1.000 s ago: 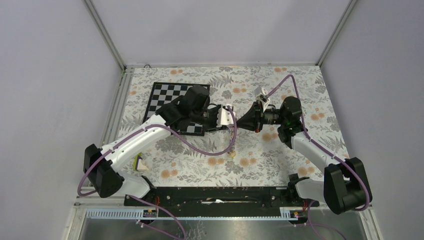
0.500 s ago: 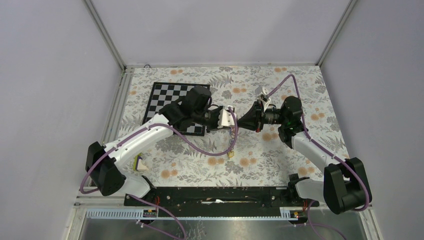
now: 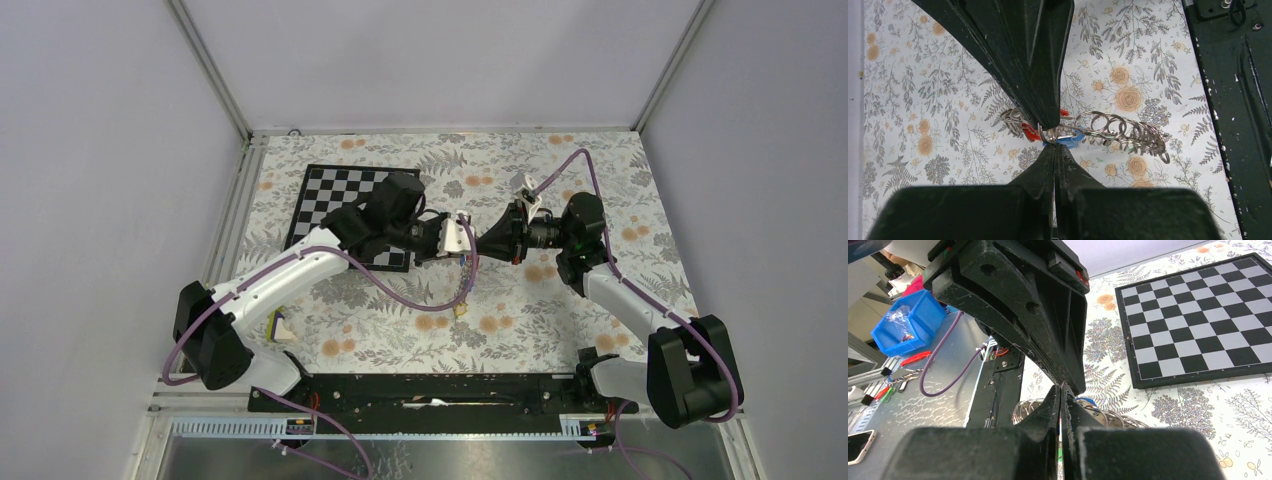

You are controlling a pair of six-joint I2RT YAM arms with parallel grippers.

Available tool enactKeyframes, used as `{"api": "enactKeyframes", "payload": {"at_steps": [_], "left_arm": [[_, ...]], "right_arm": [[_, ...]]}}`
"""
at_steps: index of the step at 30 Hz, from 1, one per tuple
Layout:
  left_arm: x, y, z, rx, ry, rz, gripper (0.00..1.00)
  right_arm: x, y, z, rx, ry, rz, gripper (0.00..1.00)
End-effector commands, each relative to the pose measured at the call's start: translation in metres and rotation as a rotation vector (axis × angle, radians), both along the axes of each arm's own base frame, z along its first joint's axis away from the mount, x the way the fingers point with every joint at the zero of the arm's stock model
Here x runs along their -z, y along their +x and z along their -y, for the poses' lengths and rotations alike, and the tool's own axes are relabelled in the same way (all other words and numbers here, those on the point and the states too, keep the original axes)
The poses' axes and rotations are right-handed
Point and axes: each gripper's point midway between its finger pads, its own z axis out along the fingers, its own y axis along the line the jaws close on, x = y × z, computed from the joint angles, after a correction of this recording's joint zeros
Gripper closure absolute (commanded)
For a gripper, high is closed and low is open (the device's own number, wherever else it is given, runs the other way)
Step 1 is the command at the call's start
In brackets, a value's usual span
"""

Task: Put the keys on the keyring

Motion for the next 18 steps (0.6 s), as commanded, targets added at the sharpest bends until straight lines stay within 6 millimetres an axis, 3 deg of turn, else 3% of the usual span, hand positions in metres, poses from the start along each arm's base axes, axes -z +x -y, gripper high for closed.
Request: {"api": "enactKeyframes", "payload": {"at_steps": [1, 12, 18], "left_arm": [[-0.005, -0.009, 0.009, 0.036, -0.030, 0.011, 1.00], [-0.007, -0.008, 0.016, 0.009, -0.014, 0.026, 0.99], [-0.015, 0.003, 0.009, -0.062, -0.008, 0.062, 0.77]], "right_arm": [[-0.014, 0.003, 0.001, 0.008, 0.027, 0.084, 1.00], [-0.011, 0.004, 0.001, 0.010, 0.024, 0.075, 1.00], [-0.009, 0.004, 0.003, 0.013, 0.015, 0.087, 1.00]]}}
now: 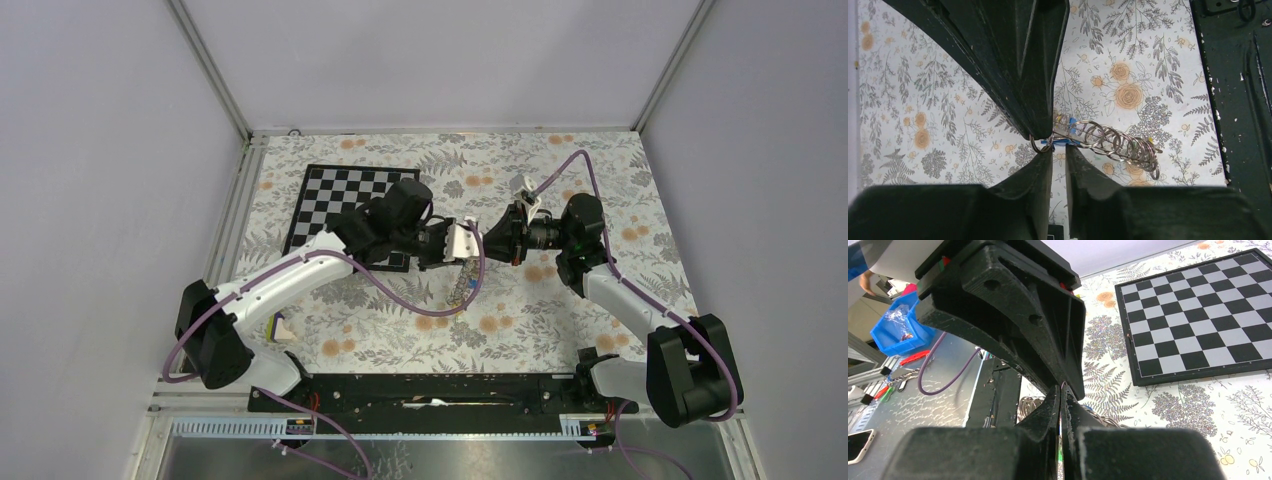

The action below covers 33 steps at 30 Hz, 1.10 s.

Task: Put the keys on the keyring

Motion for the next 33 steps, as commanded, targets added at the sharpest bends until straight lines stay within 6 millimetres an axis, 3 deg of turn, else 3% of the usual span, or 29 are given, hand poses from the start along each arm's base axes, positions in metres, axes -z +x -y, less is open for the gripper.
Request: {"api": "enactKeyframes", "payload": {"at_steps": [1, 6, 10, 28, 33], "left_arm": [[-0.024, 0.009, 0.003, -0.043, -0.046, 0.059, 0.73], [-0.035, 0.011, -0.001, -0.053, -0.082, 0.043, 0.59], [-0.040, 0.008, 0.003, -0.041, -0.112, -0.002, 0.58], [-0.034, 0.006, 0.017, -0.024, -0.132, -0.114, 0.71], [-0.034, 0.007, 0.015, -0.027, -0.133, -0.113, 0.80]], "right_arm": [[-0.013, 0.004, 0.003, 0.012, 0.018, 0.094, 1.00], [-0.010, 0.005, 0.003, 0.006, 0.012, 0.091, 1.00], [-0.010, 0.004, 0.003, 0.003, 0.012, 0.092, 1.00], [-0.008, 0.003, 0.003, 0.000, 0.004, 0.098, 1.00], [-0.007, 0.003, 0.003, 0.000, 0.003, 0.095, 1.00]]}}
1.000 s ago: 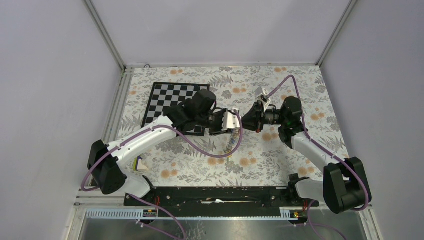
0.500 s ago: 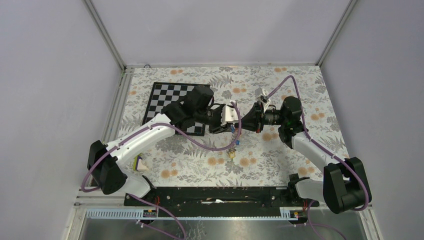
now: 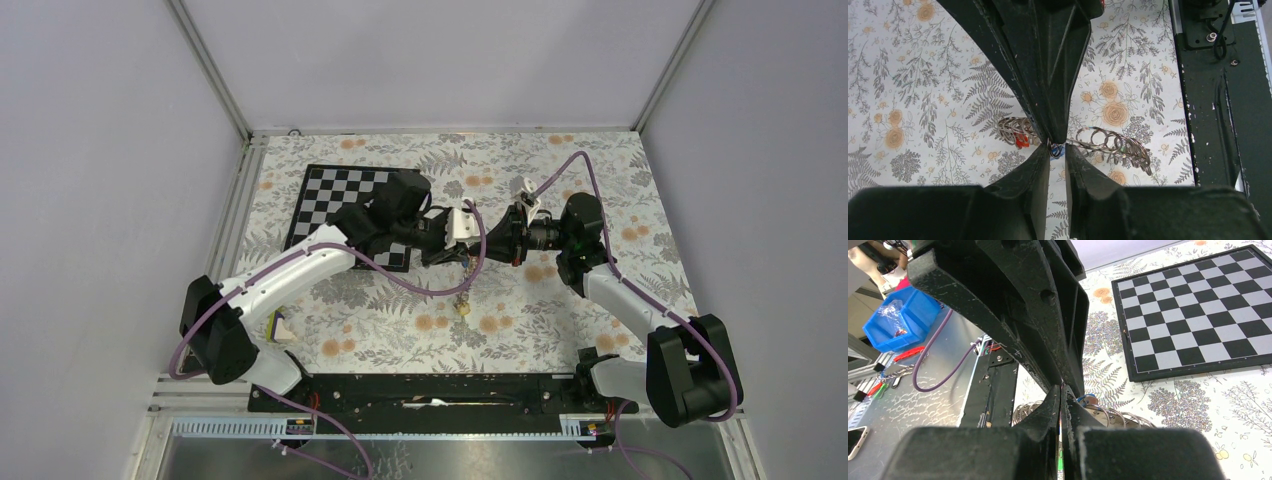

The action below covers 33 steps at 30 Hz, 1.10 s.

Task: Put the keys on the keyring

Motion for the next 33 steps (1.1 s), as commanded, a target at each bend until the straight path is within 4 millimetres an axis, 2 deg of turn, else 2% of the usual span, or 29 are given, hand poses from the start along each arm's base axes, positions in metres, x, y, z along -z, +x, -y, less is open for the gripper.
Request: {"api": "enactKeyframes", "payload": {"at_steps": [1, 8, 18, 25, 33], "left_arm": [[-0.028, 0.004, 0.009, 0.023, -0.083, 0.038, 0.82], [-0.036, 0.008, 0.008, 0.009, -0.090, 0.052, 1.00], [-0.044, 0.012, 0.001, -0.025, -0.080, 0.085, 1.00], [-0.051, 0.010, -0.006, -0.043, -0.055, 0.092, 1.00], [-0.050, 0.014, -0.010, -0.073, 0.005, 0.072, 1.00]], "right_arm": [[-0.013, 0.001, 0.001, -0.006, 0.018, 0.080, 1.00], [-0.010, 0.002, 0.001, -0.005, 0.012, 0.079, 1.00], [-0.003, 0.005, 0.002, 0.005, -0.010, 0.104, 0.99], [0.001, 0.005, 0.004, 0.012, -0.033, 0.131, 0.90], [0.000, 0.005, 0.005, 0.020, -0.045, 0.164, 0.68]]}}
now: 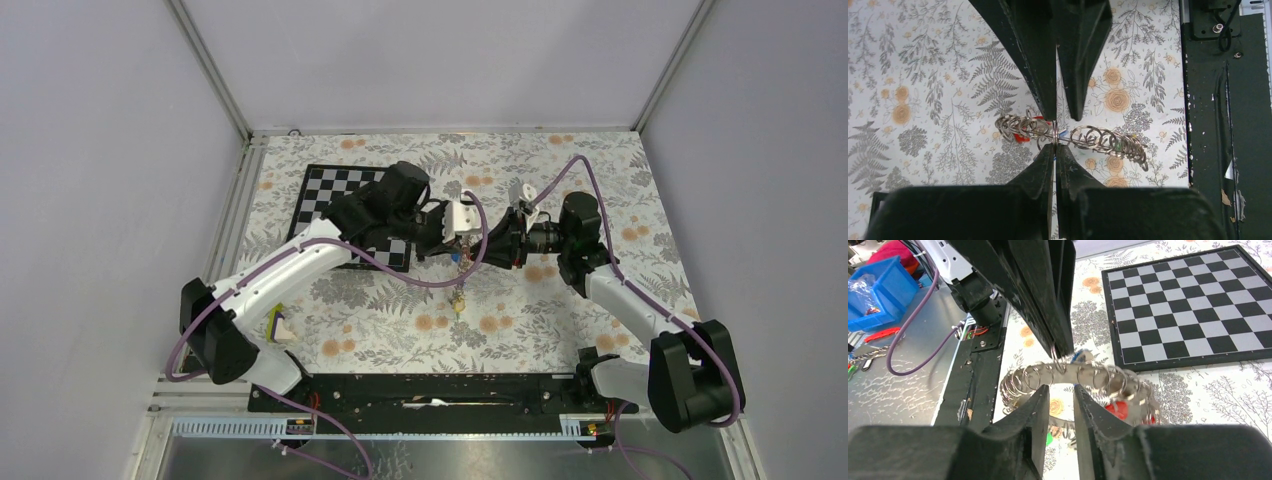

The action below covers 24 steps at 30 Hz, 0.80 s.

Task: Put the keys on the keyring

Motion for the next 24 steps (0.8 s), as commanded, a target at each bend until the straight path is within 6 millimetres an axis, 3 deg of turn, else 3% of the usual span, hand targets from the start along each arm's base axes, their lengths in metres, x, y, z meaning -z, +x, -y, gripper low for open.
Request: {"api": "enactKeyframes", "payload": {"at_steps": [1, 9, 24], "left_arm": [[-0.039, 0.011, 0.002, -0.021, -0.042, 0.077, 1.00], [-0.032, 0.009, 0.006, -0.036, 0.044, 0.069, 1.00], [-0.029, 0.001, 0.016, -0.045, 0.090, 0.000, 1.00]], "right_arm": [[-0.011, 0.004, 0.003, 0.018, -0.003, 0.086, 0.66], [-0.017, 0.002, 0.003, 0.011, 0.002, 0.102, 0.54], [-0.022, -0.005, -0.002, -0.014, 0.032, 0.082, 0.56]]}}
